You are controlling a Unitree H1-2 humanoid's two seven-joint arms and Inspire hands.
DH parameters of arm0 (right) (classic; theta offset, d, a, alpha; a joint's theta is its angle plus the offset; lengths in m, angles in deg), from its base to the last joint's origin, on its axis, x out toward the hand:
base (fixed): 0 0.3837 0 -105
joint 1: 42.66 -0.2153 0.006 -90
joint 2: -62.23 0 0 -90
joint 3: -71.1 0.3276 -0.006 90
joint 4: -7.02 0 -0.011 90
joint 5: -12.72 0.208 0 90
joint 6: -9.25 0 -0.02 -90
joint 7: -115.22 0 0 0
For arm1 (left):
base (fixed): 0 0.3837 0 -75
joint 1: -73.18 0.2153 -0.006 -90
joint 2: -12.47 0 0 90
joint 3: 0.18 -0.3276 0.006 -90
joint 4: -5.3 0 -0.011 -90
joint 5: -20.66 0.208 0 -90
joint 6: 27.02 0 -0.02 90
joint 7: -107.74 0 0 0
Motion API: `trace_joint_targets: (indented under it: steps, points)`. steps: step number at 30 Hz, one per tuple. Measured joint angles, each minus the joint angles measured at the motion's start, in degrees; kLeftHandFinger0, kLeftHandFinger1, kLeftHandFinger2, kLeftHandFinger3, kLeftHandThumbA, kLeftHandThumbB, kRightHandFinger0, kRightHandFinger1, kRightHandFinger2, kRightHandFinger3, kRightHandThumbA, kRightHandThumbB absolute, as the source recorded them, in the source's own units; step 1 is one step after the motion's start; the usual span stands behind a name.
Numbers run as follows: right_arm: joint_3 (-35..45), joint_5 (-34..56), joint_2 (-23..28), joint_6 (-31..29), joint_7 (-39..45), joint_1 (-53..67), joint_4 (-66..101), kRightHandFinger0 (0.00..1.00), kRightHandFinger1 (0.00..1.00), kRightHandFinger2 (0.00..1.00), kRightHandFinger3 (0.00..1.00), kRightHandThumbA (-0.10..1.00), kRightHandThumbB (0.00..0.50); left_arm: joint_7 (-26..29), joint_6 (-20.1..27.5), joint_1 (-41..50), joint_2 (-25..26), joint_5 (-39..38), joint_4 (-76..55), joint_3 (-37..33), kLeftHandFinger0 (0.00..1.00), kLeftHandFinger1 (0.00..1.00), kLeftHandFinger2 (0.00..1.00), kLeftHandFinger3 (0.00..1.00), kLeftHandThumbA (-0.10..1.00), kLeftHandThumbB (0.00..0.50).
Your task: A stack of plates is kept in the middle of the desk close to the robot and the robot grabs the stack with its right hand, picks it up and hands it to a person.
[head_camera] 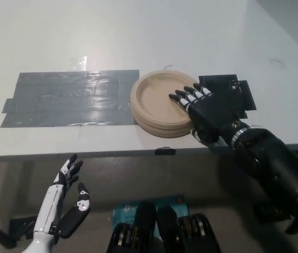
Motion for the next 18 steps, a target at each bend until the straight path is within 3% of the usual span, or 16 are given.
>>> trace_joint_targets:
  steps: [1, 2, 3, 4, 5, 6, 7, 10, 12, 15, 18]
  points:
    - [-0.29, -0.31, -0.41, -0.81, -2.26, -0.61, -2.0, 0.44, 0.34, 0.4, 0.73, -0.05, 0.348, 0.0, 0.0, 0.02, -0.07, 0.03, 0.06, 0.0, 1.0, 1.0, 0.93, 1.0, 0.17, 0.0]
    - [-0.29, -0.31, -0.41, -0.81, -2.26, -0.61, -2.0, 0.1, 0.09, 0.21, 0.52, -0.09, 0.334, 0.0, 0.0, 0.02, -0.07, 0.03, 0.06, 0.0, 1.0, 1.0, 0.94, 1.0, 0.17, 0.0]
    - [-0.7, -0.63, -0.64, -1.24, -4.17, -0.8, -3.62, 0.0, 0.0, 0.21, 0.26, -0.1, 0.287, 0.0, -0.02, 0.03, -0.09, 0.04, 0.15, -0.01, 1.0, 1.0, 0.95, 1.0, 0.16, 0.0]
    - [-1.12, -1.17, -0.89, -1.47, -6.73, -0.87, -4.7, 0.0, 0.01, 0.28, 0.22, -0.1, 0.281, 0.0, -0.04, 0.13, -0.14, 0.06, 0.22, -0.01, 1.0, 1.0, 0.95, 1.0, 0.16, 0.0]
    - [-1.31, -1.53, -1.08, -1.6, -8.16, -1.01, -5.32, 0.0, 0.05, 0.45, 0.17, -0.1, 0.265, 0.0, -0.04, 0.18, -0.17, 0.06, 0.25, -0.02, 1.0, 1.0, 0.95, 1.0, 0.17, 0.0]
    - [-1.39, -1.65, -1.17, -1.66, -8.75, -1.07, -5.66, 0.0, 0.1, 0.62, 0.22, -0.1, 0.261, 0.0, -0.05, 0.19, -0.2, 0.06, 0.28, -0.02, 1.0, 1.0, 0.94, 1.0, 0.17, 0.0]
    - [-1.6, -1.92, -1.64, -1.91, -10.82, -1.29, -6.79, 0.0, 0.1, 0.64, 0.26, -0.1, 0.26, 0.0, -0.06, 0.2, -0.27, 0.05, 0.38, -0.02, 1.0, 1.0, 0.95, 1.0, 0.17, 0.0]
    - [-2.03, -2.4, -2.57, -2.44, -14.95, -1.35, -9.12, 0.0, 0.06, 0.62, 0.26, -0.1, 0.241, 0.0, -0.08, 0.24, -0.35, 0.05, 0.42, -0.02, 1.0, 1.0, 0.94, 1.0, 0.21, 0.0]
    - [-2.26, -2.71, -3.14, -2.87, -17.93, -1.34, -10.73, 0.0, 0.05, 0.62, 0.25, -0.1, 0.234, 0.0, -0.08, 0.3, -0.35, 0.05, 0.43, -0.02, 1.0, 1.0, 0.93, 1.0, 0.18, 0.0]
    - [-2.4, -2.89, -3.61, -3.52, -21.39, -1.3, -12.18, 0.0, 0.09, 0.69, 0.47, -0.1, 0.251, 0.0, -0.08, 0.41, -0.35, 0.06, 0.45, -0.02, 1.0, 1.0, 0.92, 1.0, 0.22, 0.0]
    - [-2.58, -3.2, -3.72, -4.36, -25.93, -1.13, -12.94, 0.0, 0.07, 0.64, 0.47, -0.1, 0.274, 0.0, -0.08, 0.67, -0.43, 0.1, 0.49, -0.08, 1.0, 1.0, 0.92, 1.0, 0.25, 0.0]
